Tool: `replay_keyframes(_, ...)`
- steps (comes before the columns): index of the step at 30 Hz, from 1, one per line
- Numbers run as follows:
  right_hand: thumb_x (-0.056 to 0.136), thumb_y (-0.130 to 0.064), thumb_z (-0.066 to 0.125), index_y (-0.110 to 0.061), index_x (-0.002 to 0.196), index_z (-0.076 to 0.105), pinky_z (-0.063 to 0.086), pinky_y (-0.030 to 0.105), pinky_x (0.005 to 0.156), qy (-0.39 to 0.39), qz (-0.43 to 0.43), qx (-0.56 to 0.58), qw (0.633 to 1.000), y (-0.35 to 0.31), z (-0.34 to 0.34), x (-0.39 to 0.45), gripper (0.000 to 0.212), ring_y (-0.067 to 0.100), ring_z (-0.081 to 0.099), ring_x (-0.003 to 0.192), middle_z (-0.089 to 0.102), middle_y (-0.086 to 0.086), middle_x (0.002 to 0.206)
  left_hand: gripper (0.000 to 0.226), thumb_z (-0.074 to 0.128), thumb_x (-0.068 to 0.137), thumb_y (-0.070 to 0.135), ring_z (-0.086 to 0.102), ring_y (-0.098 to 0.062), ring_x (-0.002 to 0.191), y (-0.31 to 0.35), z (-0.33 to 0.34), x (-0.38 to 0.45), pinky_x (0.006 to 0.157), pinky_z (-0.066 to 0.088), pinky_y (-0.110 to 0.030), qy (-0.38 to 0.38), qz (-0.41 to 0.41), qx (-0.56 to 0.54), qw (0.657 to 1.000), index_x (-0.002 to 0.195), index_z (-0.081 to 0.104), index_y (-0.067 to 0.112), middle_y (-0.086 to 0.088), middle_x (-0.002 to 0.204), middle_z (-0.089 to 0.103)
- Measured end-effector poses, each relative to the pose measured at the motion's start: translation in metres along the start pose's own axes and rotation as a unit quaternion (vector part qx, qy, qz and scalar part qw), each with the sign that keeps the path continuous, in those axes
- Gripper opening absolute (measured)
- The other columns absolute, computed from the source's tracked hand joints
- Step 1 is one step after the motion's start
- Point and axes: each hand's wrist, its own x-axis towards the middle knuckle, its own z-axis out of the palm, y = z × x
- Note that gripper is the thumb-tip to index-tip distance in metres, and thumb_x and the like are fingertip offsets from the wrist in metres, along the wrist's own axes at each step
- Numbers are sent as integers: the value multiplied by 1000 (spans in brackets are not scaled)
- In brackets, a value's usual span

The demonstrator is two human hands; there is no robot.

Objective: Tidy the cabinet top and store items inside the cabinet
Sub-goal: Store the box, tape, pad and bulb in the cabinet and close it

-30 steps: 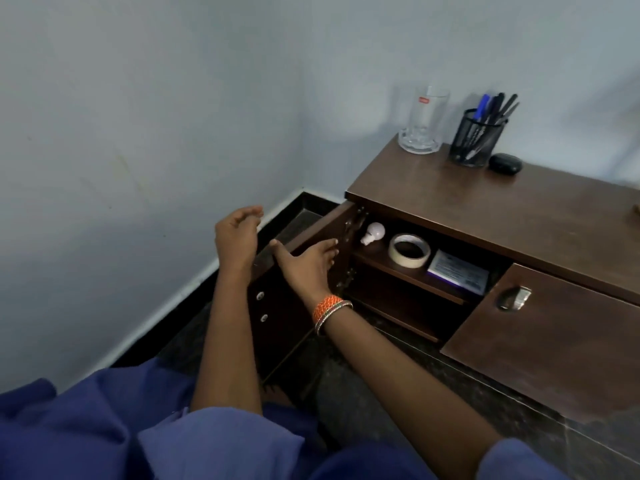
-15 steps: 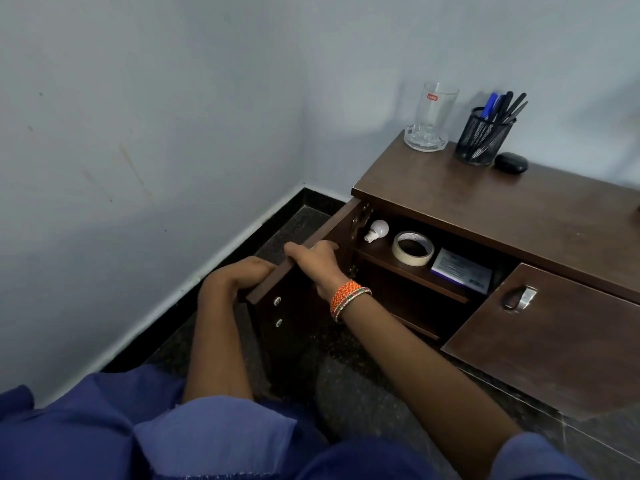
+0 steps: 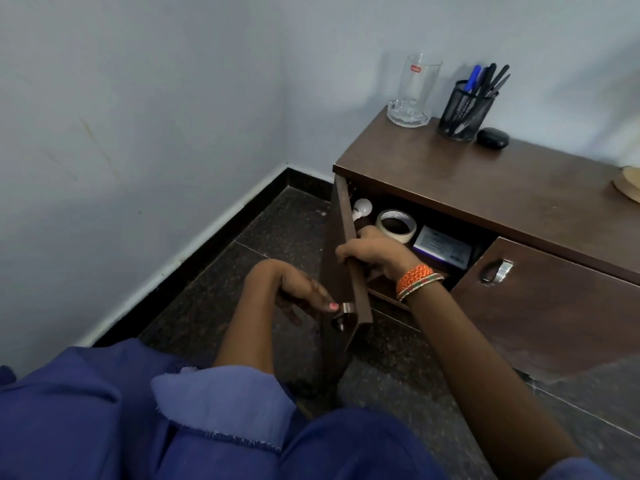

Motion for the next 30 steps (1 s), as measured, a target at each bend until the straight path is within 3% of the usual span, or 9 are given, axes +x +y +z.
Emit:
replay_keyframes(4,82,-32,70,-8,107,61,56,30,60,87,-32,-109,990,18,-21,-13,36,20,66,77,67,8,92,18,47,97,19,63,3,78,30,20,24,73,50,-20,-26,56,47,997,105,64,19,12,88,68)
replay_keyframes(6,83,-39,68,-10,100,65,55,34,69,129,-51,-131,982,32,-31,-20,33,18,65,79,67,4,88,19,55,94,19,65,0,82,42,27,38,79,53,-20,6,106,71,992,107,68,14,15,80,71)
replay_keyframes(8,83,-43,67,-13,94,67,55,37,75,163,-52,-132,976,46,-43,-27,32,16,65,80,67,2,85,16,61,89,27,63,-8,94,54,33,51,93,48,-34,36,143,97,984,100,72,23,11,86,71)
replay_keyframes(12,81,-50,66,-15,93,65,55,36,75,231,-17,-130,964,74,-69,-34,37,16,62,81,64,2,88,20,54,93,23,59,0,76,92,56,71,67,44,-20,138,198,95,966,101,69,13,5,85,67)
replay_keyframes(14,82,-48,65,-13,100,61,51,35,72,303,-4,-157,940,86,-79,-40,39,19,60,86,62,3,94,20,50,94,20,58,-2,68,109,68,83,67,48,-21,216,231,83,945,90,69,13,0,85,70)
replay_keyframes(16,84,-43,65,-12,111,54,49,38,78,373,9,-184,909,99,-85,-44,43,26,54,102,56,9,110,23,51,93,28,57,-9,67,119,72,98,76,50,-33,289,231,107,923,83,69,20,2,75,68)
replay_keyframes(19,81,-38,70,-9,124,41,46,46,88,440,28,-190,877,118,-92,-43,59,35,42,118,43,15,125,22,55,90,38,62,-15,75,128,70,115,74,48,-33,348,223,136,900,88,71,24,8,68,63)
replay_keyframes(25,76,-29,76,-9,135,39,31,52,106,562,9,-246,789,145,-95,-27,72,36,29,136,35,19,140,24,55,88,44,62,-26,99,147,73,137,79,46,-33,433,201,124,870,100,70,29,-4,99,70)
replay_keyframes(30,78,-29,72,-15,138,40,14,58,111,539,-21,-297,788,154,-112,-11,69,29,24,143,35,11,148,24,55,88,44,62,-31,103,159,69,151,80,46,-34,460,188,106,861,101,69,29,-6,103,70)
